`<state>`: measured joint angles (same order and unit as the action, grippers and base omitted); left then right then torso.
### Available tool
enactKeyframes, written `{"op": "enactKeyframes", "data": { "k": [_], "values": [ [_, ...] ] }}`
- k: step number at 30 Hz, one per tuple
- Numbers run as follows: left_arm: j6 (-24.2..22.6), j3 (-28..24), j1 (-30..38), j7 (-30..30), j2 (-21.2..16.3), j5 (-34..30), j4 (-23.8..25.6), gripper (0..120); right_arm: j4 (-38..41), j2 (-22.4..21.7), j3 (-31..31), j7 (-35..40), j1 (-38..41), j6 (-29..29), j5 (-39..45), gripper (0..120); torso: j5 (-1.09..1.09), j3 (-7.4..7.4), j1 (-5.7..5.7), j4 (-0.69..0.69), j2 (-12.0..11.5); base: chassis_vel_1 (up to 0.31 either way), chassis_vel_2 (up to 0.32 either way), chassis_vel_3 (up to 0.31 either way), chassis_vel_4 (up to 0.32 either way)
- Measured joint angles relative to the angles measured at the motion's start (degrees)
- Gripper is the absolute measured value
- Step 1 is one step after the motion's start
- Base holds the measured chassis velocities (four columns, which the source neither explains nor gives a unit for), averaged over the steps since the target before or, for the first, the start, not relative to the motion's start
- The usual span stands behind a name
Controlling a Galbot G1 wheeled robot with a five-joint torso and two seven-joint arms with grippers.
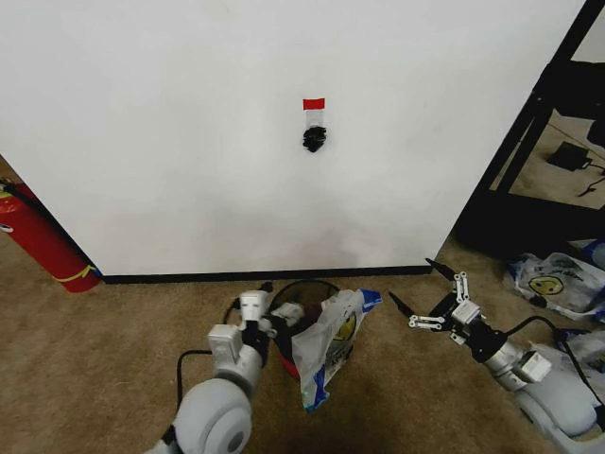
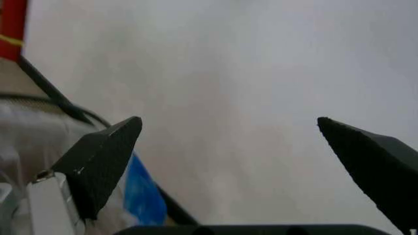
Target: Pick up the garbage bag from the wall and place it over the trash bin.
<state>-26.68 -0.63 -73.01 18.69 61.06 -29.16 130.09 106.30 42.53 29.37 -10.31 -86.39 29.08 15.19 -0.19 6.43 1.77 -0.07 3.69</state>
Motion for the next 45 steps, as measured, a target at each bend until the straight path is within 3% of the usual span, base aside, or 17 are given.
{"op": "enactKeyframes", "data": {
  "k": [4, 6, 7, 10, 14, 18, 22, 24, 28, 29, 31, 35, 40, 45],
  "values": [
    [-7.4, -6.6, 7.0, 0.0, -3.2, -3.7, -0.4, 100, -0.1, 0.2, -0.2, 2.1, -2.4, -3.3, 0.7, 100, -0.01, 0.00, 0.00, -0.03, 0.0, 0.000, 0.000, 0.000, 0.000],
    [-12.2, -9.7, 13.1, 2.7, -3.4, -11.3, -0.7, 100, 0.0, 0.2, -0.2, -0.2, -3.6, -3.6, 1.2, 100, -0.02, 0.00, 0.00, -0.02, 0.0, 0.000, 0.000, 0.000, 0.000],
    [-12.2, -9.7, 13.1, 2.7, -3.4, -11.3, -0.7, 100, 0.0, 0.2, -0.2, -0.2, -3.6, -3.6, 1.2, 100, -0.02, 0.00, 0.00, -0.02, 0.0, 0.000, 0.000, 0.000, 0.000],
    [-15.5, -14.6, 20.8, 9.1, -2.2, -20.9, -1.8, 100, -1.0, 0.9, -0.2, -4.4, -4.5, -1.8, 0.7, 100, -0.01, 0.00, 0.00, 0.00, 0.0, 0.000, 0.000, 0.000, 0.000],
    [-16.0, -19.8, 24.8, 11.8, -1.0, -21.7, -4.3, 100, -1.8, 2.0, -0.8, -5.3, -4.8, -1.1, -0.1, 100, -0.01, 0.00, 0.00, -0.03, 0.0, 0.000, 0.000, 0.000, 0.000],
    [-15.9, -27.0, 29.8, 16.9, 1.1, -19.8, -10.5, 100, -3.3, 3.0, -1.7, -5.7, -3.8, -0.4, -1.0, 100, -0.01, 0.01, 0.00, 0.00, 0.0, 0.000, 0.000, 0.000, 0.000],
    [-15.9, -28.9, 31.4, 18.2, 2.1, -16.7, -13.0, 97, -3.9, 3.2, -1.9, -5.8, -3.4, -0.1, -1.0, 100, 0.00, 0.01, 0.00, 0.00, 0.0, 0.000, 0.000, 0.000, 0.000],
    [-15.8, -29.4, 32.8, 18.5, 2.5, -14.7, -14.2, 88, -4.3, 3.3, -1.9, -5.9, -3.2, 0.2, -1.0, 100, -0.01, 0.00, 0.00, -0.01, 0.0, 0.000, 0.000, 0.000, 0.000],
    [-15.7, -29.6, 33.6, 18.6, 2.3, -14.4, -14.5, 82, -4.6, 3.4, -2.0, -6.0, -3.2, 0.5, -1.0, 100, 0.00, 0.00, 0.00, -0.01, 0.0, 0.000, 0.000, 0.000, 0.000],
    [-15.7, -29.8, 34.5, 18.7, 1.9, -14.2, -14.7, 71, -4.9, 3.4, -2.0, -6.1, -3.1, 0.7, -1.0, 100, -0.01, 0.00, 0.00, -0.01, 0.0, 0.000, 0.000, 0.000, 0.000],
    [-15.7, -30.1, 35.6, 18.6, 1.1, -14.2, -15.0, 65, -5.1, 3.4, -2.2, -6.2, -2.9, 0.8, -1.0, 100, -0.01, 0.00, 0.00, 0.00, 0.0, 0.000, 0.000, 0.000, 0.000],
    [-15.6, -30.9, 38.8, 17.6, -0.9, -18.8, -15.7, 47, -5.1, 3.5, -2.4, -6.1, -2.1, 0.9, -0.9, 100, -0.02, 0.00, 0.00, 0.00, 0.0, 0.000, 0.000, 0.000, 0.000],
    [-15.5, -30.8, 40.6, 20.0, -0.1, -23.9, -16.7, 32, -5.6, 4.2, -3.0, -5.9, -1.2, 1.0, -0.8, 100, -0.02, 0.00, 0.00, -0.01, 0.0, 0.000, 0.000, 0.000, 0.000],
    [-15.5, -30.0, 41.0, 20.7, 0.7, -24.7, -18.4, 16, -6.7, 5.5, -4.5, -5.8, -0.5, 1.2, -0.9, 100, -0.02, 0.00, 0.01, -0.02, 0.0, 0.000, 0.000, 0.000, 0.000]
  ]
}}
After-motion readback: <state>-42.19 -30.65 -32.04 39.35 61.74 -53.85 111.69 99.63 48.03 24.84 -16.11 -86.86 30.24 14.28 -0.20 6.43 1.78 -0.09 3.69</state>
